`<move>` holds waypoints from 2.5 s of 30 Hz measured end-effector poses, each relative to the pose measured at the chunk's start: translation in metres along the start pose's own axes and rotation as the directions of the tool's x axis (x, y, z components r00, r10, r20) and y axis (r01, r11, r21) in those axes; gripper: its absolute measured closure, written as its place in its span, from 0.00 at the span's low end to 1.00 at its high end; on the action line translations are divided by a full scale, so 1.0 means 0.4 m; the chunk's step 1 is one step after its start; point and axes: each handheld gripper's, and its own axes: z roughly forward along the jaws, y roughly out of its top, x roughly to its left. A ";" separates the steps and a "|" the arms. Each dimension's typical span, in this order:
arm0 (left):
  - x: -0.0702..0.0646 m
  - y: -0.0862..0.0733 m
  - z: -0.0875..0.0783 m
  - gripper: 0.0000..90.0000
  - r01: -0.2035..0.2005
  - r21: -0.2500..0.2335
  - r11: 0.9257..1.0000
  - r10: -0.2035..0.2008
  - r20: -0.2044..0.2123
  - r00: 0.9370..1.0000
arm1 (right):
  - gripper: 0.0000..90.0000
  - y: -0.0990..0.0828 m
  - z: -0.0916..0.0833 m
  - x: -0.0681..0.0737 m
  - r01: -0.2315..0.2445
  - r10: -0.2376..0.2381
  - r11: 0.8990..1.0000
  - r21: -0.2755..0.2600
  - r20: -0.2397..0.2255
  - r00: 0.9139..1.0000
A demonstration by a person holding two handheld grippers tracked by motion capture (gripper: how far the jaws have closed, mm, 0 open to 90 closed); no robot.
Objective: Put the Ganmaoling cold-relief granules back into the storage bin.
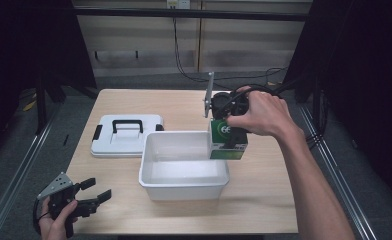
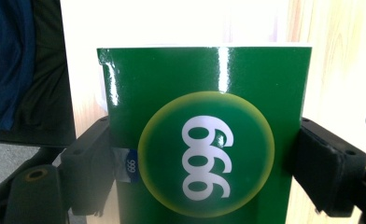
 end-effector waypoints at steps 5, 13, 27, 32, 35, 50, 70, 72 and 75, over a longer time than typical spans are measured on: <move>0.000 0.000 0.000 0.18 0.001 -0.001 1.000 -0.001 -0.001 1.000 | 0.18 0.038 0.010 0.003 0.033 -0.033 0.999 -0.003 0.002 0.999; 0.000 0.000 -0.001 0.18 0.001 -0.002 1.000 -0.001 0.002 1.000 | 0.18 0.073 0.045 0.003 0.056 -0.056 0.998 0.016 -0.010 0.998; 0.001 -0.001 -0.001 0.18 0.001 0.005 1.000 -0.001 0.003 1.000 | 0.18 0.109 0.118 -0.004 0.075 -0.074 0.997 0.022 -0.043 0.996; 0.002 -0.001 0.000 0.18 -0.004 0.006 1.000 0.004 0.003 1.000 | 0.18 0.117 0.140 -0.009 0.081 -0.079 0.996 0.038 -0.050 0.996; 0.001 -0.001 0.001 0.18 0.001 0.007 1.000 -0.001 0.005 1.000 | 0.18 0.124 0.152 -0.011 0.085 -0.083 0.996 0.034 -0.052 0.995; 0.002 -0.001 0.000 0.18 -0.003 0.006 1.000 0.003 0.000 1.000 | 0.17 0.102 0.241 -0.022 0.047 -0.042 0.998 0.051 -0.095 0.995; 0.002 0.000 -0.001 0.18 -0.007 0.006 1.000 0.007 0.000 1.000 | 0.17 0.084 0.358 -0.029 0.008 -0.002 0.998 0.055 -0.105 0.995; 0.002 0.000 -0.001 0.18 -0.005 0.006 1.000 0.005 0.000 1.000 | 0.17 0.082 0.364 -0.030 0.011 -0.006 0.999 0.047 -0.103 0.995; 0.002 0.000 -0.001 0.18 -0.006 0.007 1.000 0.006 -0.001 1.000 | 0.17 0.085 0.366 -0.029 0.016 -0.010 0.998 0.058 -0.102 0.995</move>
